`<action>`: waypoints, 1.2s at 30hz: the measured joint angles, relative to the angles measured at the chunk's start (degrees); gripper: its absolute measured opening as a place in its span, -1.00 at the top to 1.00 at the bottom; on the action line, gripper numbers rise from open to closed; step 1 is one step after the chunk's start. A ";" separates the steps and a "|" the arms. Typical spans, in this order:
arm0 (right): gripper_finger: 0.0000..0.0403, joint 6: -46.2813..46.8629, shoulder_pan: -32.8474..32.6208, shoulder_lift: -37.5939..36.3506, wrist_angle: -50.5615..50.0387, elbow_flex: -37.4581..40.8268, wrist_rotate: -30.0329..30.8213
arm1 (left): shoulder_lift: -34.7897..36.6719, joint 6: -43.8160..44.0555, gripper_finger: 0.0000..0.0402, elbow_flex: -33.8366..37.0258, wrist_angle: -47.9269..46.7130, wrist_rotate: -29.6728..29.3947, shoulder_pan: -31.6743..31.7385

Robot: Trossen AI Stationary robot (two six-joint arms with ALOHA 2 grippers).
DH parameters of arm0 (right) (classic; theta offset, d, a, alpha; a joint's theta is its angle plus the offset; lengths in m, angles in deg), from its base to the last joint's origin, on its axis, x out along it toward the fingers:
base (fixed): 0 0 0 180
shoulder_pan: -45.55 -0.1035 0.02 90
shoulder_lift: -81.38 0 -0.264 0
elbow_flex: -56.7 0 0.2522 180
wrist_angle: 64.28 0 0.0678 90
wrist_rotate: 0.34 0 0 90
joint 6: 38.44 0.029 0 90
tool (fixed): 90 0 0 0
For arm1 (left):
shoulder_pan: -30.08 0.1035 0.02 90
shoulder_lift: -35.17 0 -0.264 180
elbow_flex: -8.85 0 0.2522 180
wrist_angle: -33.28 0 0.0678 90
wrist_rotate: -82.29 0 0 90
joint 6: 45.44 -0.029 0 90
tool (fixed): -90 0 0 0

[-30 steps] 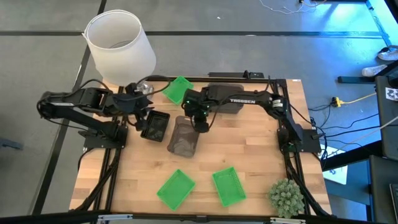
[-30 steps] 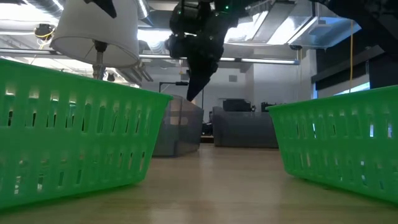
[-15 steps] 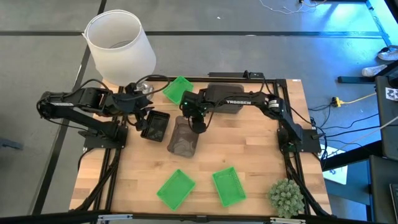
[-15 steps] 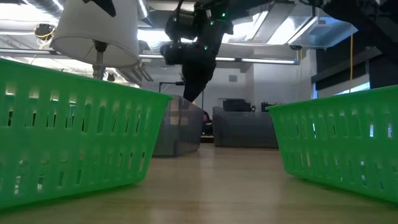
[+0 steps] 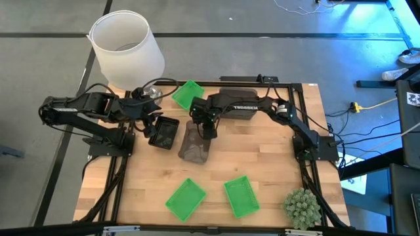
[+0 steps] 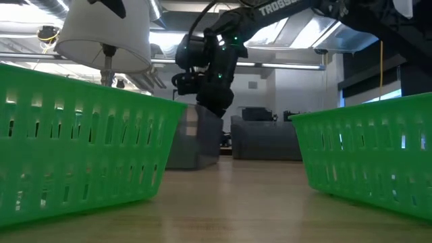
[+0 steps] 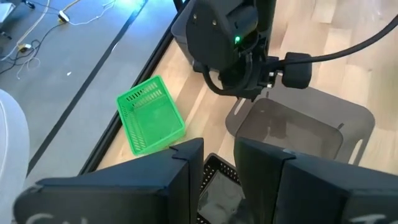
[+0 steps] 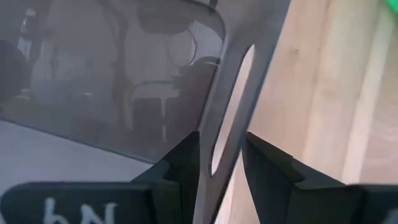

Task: Stack baskets by color
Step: Stack the bottom transparent black bin on the top transparent black bin

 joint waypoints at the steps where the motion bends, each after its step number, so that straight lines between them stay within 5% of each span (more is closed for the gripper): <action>1: 0.43 0.00 0.07 0.00 0.08 0.02 -0.01 | 0.00 0.17 0.59 0.00 -0.02 0.00 0.00; 9: 0.94 0.27 0.64 -0.02 0.79 0.00 -0.08 | 0.00 0.24 0.59 0.00 0.00 -0.02 0.00; 22: 0.99 -13.08 0.30 -0.17 -9.30 -2.07 0.01 | 0.00 0.13 0.59 0.00 -0.02 0.00 -0.02; 36: 1.00 -47.93 -1.20 -0.17 -19.35 -7.52 -0.03 | -0.01 0.11 0.59 0.00 -0.02 0.00 -0.02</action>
